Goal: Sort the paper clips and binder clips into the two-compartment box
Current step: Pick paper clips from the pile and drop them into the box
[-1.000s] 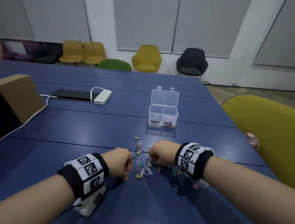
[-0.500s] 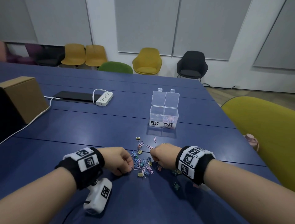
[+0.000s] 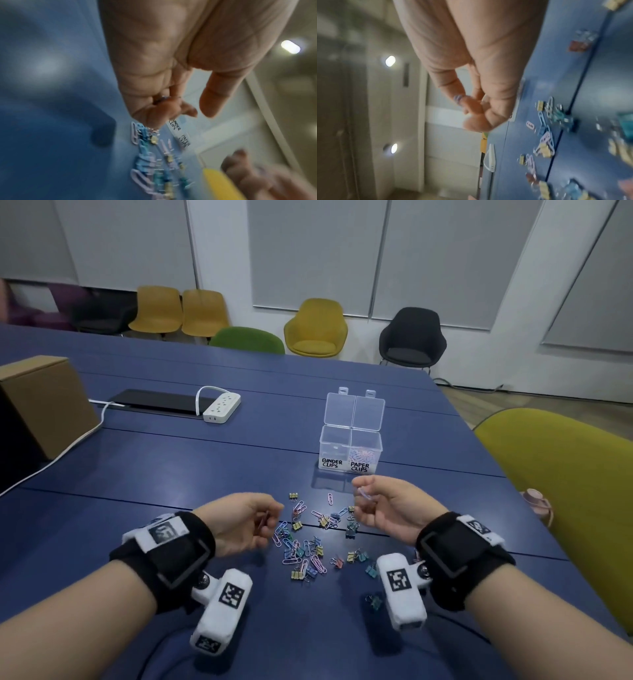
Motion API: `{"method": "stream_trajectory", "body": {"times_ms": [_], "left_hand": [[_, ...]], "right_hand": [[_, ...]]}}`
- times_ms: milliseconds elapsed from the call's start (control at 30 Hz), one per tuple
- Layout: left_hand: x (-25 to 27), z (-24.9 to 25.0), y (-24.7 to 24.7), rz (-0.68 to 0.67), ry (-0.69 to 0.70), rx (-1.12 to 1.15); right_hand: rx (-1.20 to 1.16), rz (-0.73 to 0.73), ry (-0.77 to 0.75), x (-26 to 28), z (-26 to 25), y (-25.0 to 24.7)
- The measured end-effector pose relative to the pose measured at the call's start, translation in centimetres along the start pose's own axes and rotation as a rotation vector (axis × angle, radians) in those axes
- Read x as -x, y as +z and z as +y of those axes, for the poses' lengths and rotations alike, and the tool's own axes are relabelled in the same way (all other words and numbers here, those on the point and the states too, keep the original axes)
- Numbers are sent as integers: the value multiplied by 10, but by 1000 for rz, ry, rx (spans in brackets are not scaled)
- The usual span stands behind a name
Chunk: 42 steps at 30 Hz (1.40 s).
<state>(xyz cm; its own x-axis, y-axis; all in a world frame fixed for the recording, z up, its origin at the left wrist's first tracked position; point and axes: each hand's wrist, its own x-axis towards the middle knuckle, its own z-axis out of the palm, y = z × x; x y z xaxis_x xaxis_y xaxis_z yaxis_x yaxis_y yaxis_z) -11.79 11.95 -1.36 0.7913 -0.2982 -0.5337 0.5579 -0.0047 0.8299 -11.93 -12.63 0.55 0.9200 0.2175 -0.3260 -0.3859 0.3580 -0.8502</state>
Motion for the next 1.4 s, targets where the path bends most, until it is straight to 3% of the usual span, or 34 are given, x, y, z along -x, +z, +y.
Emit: {"method": "stream_trajectory", "body": {"times_ms": [67, 133, 200, 267, 367, 433, 567, 767, 867, 933, 1033, 1100, 1167, 1233, 1400], "left_hand": [[-6, -4, 4, 59, 81, -424], [-9, -6, 10, 97, 149, -923], [-9, -7, 18, 128, 185, -1222], [-8, -7, 26, 163, 180, -1391], [-8, -8, 33, 184, 142, -1499], [-9, -6, 35, 200, 140, -1528], [-10, -8, 37, 204, 150, -1587], [-5, -12, 31, 132, 80, -1628], [0, -6, 19, 50, 59, -1470], [3, -4, 7, 0, 65, -1110], [11, 3, 0, -67, 60, -235], [15, 11, -3, -42, 37, 116], [15, 14, -5, -12, 36, 285], [13, 13, -5, 26, 52, 343], [9, 6, -4, 65, 95, 316]], "right_hand": [[-273, -13, 46, 1, 4, 2], [-321, -27, 121, -1, 11, 7], [-139, 9, 195, -5, 20, 12], [282, 36, 204, -6, 26, 18], [1236, -33, 95, -6, 30, 32], [1641, -96, 31, -6, 34, 43], [1894, -121, -25, -10, 45, 56], [1960, -123, -22, -13, 50, 56], [1855, -134, 30, -11, 39, 49], [1576, -108, 25, -10, 27, 39], [704, -63, 79, -5, 13, 22], [174, -64, 147, 0, 7, 13], [-115, -68, 169, 4, 5, 8], [-259, 2, 138, 2, 8, 3], [-198, 91, 28, -3, 16, 1]]}}
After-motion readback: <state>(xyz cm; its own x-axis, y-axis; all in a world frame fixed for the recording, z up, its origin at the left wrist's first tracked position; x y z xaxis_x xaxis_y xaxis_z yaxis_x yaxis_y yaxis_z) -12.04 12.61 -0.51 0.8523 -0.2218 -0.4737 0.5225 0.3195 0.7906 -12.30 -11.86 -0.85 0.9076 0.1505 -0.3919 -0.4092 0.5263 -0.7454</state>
